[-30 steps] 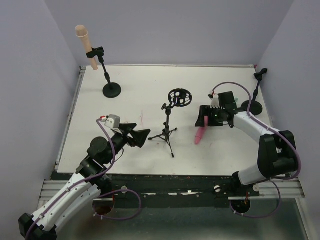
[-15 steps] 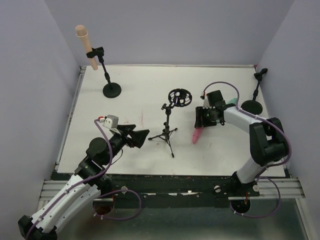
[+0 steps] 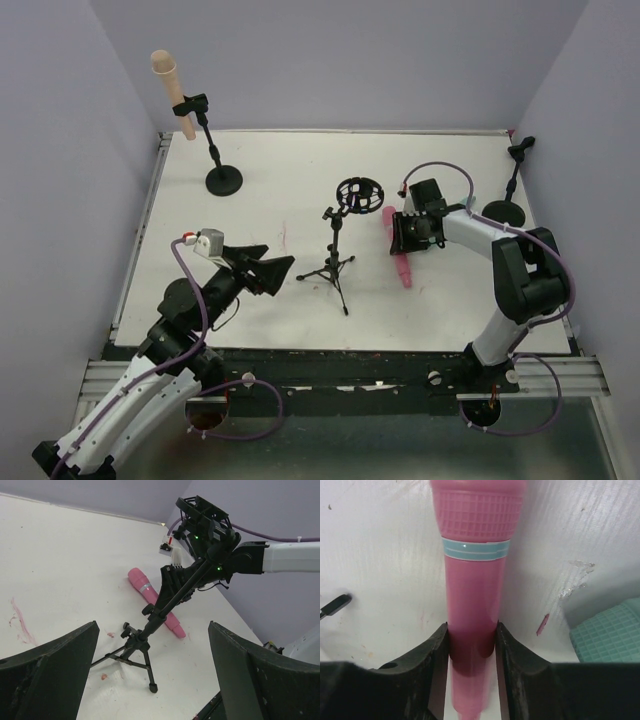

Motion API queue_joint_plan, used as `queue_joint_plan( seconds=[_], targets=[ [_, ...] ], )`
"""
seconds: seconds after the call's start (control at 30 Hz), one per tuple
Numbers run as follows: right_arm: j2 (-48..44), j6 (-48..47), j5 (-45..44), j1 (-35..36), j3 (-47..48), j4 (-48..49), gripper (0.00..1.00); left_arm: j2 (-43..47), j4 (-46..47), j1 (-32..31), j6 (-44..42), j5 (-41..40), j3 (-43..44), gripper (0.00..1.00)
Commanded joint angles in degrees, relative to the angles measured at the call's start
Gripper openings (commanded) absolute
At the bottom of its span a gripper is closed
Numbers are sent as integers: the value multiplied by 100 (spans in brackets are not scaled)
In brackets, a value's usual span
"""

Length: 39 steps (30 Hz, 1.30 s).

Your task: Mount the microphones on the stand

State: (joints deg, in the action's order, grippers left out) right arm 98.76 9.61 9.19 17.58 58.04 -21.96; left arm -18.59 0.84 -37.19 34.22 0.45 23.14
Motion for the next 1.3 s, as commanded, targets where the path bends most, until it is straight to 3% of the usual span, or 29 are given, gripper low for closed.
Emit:
queue_joint_plan(
  seconds=[0.0,0.23,0.43,0.6,0.77,0.9,1.1,1.27],
  targets=[
    [-251,-47,373,34,40,-90,37,57,-58,-8,68,332,401,98],
    [-1358,-73,846,-149,-12,16,21,-583,-268,1,-29,991,1595,98],
    [-2483,-248,953,-659,110,-2,18,-1549,-119,1,15,1984,2765,98],
    [-3231,-898,978,-730,1022,-115,14,-2472,-137,1,23,2661,3950,98],
    [-3197,-1917,2636,-739,2534,-948,10,-3562,-128,-8,269,3154,4997,98],
    [-2942,-2024,4421,-730,3212,-1407,10,-4283,-119,-156,332,3216,5604,98],
    [-2950,-1603,5917,-739,3249,-1233,10,-5013,37,-894,-344,2374,6071,97],
    [-3178,-1242,6305,-739,2784,-811,10,-5365,732,-1237,-460,2048,5896,87]
  ],
)
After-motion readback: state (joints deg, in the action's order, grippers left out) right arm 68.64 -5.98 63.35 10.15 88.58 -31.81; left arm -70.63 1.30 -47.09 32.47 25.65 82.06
